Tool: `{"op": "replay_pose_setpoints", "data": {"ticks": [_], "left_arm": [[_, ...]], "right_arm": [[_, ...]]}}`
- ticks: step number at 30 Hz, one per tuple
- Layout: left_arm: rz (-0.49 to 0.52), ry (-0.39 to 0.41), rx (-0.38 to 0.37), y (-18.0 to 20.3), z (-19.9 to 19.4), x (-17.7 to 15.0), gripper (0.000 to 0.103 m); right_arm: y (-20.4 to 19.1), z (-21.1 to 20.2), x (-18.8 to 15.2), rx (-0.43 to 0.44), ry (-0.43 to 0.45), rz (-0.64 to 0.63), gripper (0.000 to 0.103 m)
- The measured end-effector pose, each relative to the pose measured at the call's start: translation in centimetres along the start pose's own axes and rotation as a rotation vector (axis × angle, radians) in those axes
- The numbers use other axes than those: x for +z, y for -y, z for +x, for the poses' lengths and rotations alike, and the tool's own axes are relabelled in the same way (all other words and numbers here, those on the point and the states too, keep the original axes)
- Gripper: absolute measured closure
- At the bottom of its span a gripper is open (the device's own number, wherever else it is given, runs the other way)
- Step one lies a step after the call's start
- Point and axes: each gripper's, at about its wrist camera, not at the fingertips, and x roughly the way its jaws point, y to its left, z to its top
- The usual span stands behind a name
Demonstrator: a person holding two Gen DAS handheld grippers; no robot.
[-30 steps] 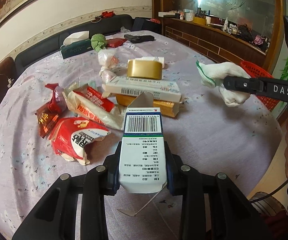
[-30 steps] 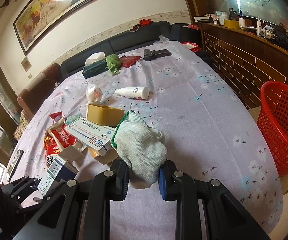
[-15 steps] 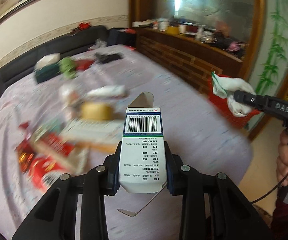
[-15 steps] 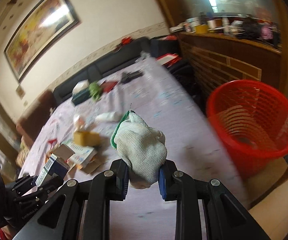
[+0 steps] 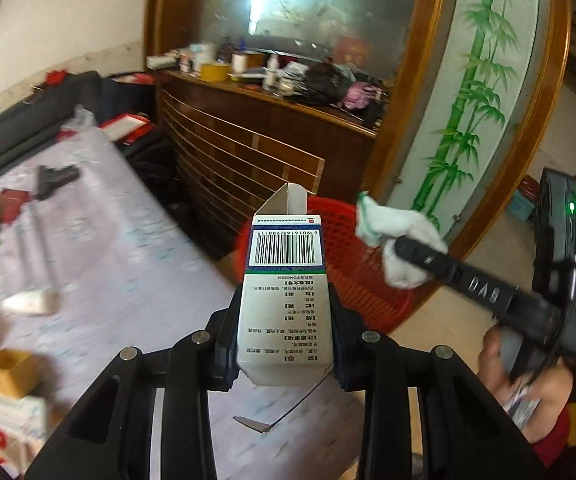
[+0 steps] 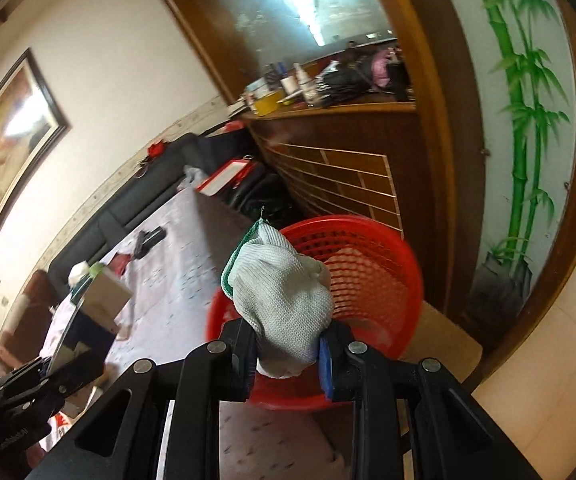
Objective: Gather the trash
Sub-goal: 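Carry glove and box over red basket and open both grippers to drop them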
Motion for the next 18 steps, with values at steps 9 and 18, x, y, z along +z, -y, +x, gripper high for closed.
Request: {"op": "replay_pose_setpoints", "data": {"ticks": [9,18], "left_arm": [[-0.058,-0.018,-0.024,-0.7,2.9,0.3,0.034],[-0.091,0.049,0.073,-3.8,-4.1,-5.4,0.032]], "right_arm": [[2.4,1.8,1.1,-0.051,-0.007,0.022,0.055],[0.0,0.0,-0.3,-0.045,0.03,-0.052,0.055]]}}
